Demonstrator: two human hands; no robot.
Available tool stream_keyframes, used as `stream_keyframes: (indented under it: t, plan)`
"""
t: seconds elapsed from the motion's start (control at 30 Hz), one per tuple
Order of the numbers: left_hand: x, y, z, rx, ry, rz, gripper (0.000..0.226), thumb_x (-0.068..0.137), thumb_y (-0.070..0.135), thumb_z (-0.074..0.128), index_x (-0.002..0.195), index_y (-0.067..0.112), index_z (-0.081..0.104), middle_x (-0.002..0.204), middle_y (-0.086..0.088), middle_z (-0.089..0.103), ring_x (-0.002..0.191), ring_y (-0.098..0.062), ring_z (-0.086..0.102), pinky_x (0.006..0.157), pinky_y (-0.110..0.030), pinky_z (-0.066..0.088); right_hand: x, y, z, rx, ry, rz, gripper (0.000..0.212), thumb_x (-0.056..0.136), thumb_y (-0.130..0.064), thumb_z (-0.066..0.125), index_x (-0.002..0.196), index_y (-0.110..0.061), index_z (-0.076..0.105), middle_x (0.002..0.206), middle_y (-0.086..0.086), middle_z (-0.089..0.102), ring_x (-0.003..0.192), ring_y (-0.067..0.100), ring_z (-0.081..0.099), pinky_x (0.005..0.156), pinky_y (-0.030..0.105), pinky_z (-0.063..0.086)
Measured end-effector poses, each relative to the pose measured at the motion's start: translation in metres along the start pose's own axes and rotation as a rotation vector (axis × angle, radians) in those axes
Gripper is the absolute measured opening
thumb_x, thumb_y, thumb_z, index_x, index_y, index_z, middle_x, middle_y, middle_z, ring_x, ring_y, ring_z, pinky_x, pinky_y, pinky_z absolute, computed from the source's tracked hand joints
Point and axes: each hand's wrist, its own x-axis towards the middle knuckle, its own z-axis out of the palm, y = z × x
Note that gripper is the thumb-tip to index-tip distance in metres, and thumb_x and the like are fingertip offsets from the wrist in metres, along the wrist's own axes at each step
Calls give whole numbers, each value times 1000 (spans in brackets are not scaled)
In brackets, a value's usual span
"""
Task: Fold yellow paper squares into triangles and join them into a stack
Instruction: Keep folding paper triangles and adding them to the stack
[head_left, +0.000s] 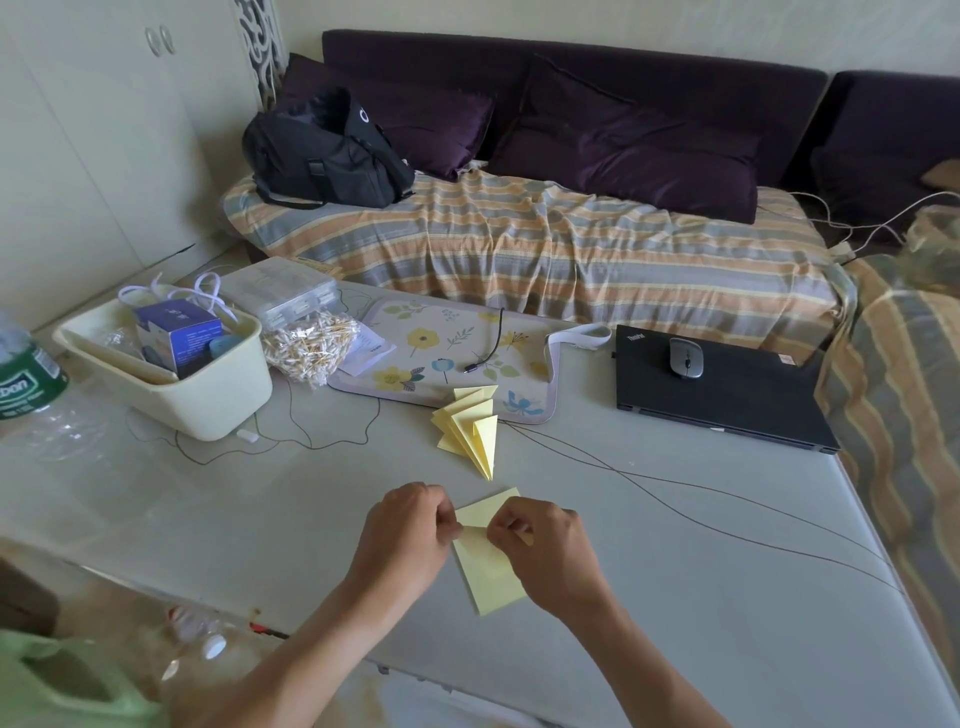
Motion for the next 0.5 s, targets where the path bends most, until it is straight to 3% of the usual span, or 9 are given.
stream_keyframes:
  t: [0.13,0.23,0.37,0.5]
  plan:
    - [-2,4,-1,-52,-58,71,4,87,27,78,87,24,74,84,12,66,79,-6,64,72,-21,51,-3,-3,3,10,-39,-16,8,89,-16,71,82,-16,75,70,-9,65,61,5,57,58,14,42]
    - [-1,6,-2,-44,-51,41,6,87,26,77,82,23,75,80,11,68,77,-8,65,70,-25,51,-3,-4,1,16,-32,-21,6,88,-19,73,84,-17,77,72,-13,64,67,-5,57,64,9,42]
    - [2,-1,-1,-6,9,-42,10,89,16,74,81,23,74,77,15,66,76,-6,64,62,-21,45,-1,-6,-3,44,26,16,7,87,-18,73,83,-13,75,72,-5,65,58,0,54,57,11,42]
    - [0,0,-1,-22,-50,3,5,90,22,74,85,23,74,82,13,67,82,-8,66,73,-25,51,-2,-6,-1,46,-1,4,6,86,-16,73,80,-14,74,74,-5,68,63,3,56,60,11,42]
